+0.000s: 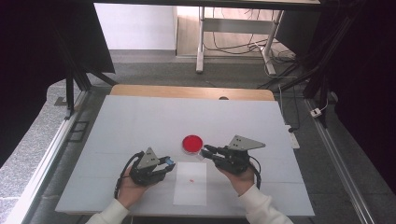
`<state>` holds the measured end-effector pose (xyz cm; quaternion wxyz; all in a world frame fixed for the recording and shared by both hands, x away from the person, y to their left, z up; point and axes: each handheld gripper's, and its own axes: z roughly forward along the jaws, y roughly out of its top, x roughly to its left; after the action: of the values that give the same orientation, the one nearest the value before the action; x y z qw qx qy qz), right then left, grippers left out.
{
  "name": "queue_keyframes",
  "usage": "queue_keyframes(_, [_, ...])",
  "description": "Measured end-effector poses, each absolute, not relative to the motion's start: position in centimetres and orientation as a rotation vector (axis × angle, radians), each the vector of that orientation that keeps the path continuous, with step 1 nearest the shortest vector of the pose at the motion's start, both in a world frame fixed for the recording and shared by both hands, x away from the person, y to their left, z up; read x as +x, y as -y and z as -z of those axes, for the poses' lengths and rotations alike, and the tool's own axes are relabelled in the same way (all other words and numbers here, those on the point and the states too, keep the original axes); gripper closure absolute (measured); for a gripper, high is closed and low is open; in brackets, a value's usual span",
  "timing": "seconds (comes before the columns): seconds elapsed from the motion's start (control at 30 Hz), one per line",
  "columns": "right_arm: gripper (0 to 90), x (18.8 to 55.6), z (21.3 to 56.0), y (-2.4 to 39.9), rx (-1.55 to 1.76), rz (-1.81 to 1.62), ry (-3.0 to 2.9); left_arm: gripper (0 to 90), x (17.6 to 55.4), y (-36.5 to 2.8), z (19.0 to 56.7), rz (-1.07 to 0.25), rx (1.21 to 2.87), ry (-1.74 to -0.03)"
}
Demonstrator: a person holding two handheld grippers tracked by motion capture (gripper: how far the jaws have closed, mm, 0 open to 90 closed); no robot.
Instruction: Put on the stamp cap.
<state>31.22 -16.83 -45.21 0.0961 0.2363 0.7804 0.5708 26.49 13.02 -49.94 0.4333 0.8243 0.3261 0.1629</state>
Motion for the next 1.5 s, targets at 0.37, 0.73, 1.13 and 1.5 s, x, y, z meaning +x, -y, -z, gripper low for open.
queue_keyframes(0.37, [75.7, 31.1, 45.1, 16.7, 0.703, -1.699, -2.305, 63.8, 27.1, -11.9, 49.9, -0.395, 2.078, -0.792])
queue_keyframes(0.73, [75.7, 31.2, 45.1, 16.9, 0.708, -1.709, -2.294, 63.7, 28.1, -9.6, 49.7, -0.377, 2.085, -0.75])
queue_keyframes(1.13, [75.6, 31.2, 45.2, 16.7, 0.706, -1.71, -2.3, 63.7, 28.2, -9.2, 50.1, -0.369, 2.088, -0.75])
queue_keyframes(1.5, [75.5, 31.0, 45.2, 16.4, 0.698, -1.709, -2.3, 63.7, 28.2, -8.3, 50.6, -0.365, 2.108, -0.734])
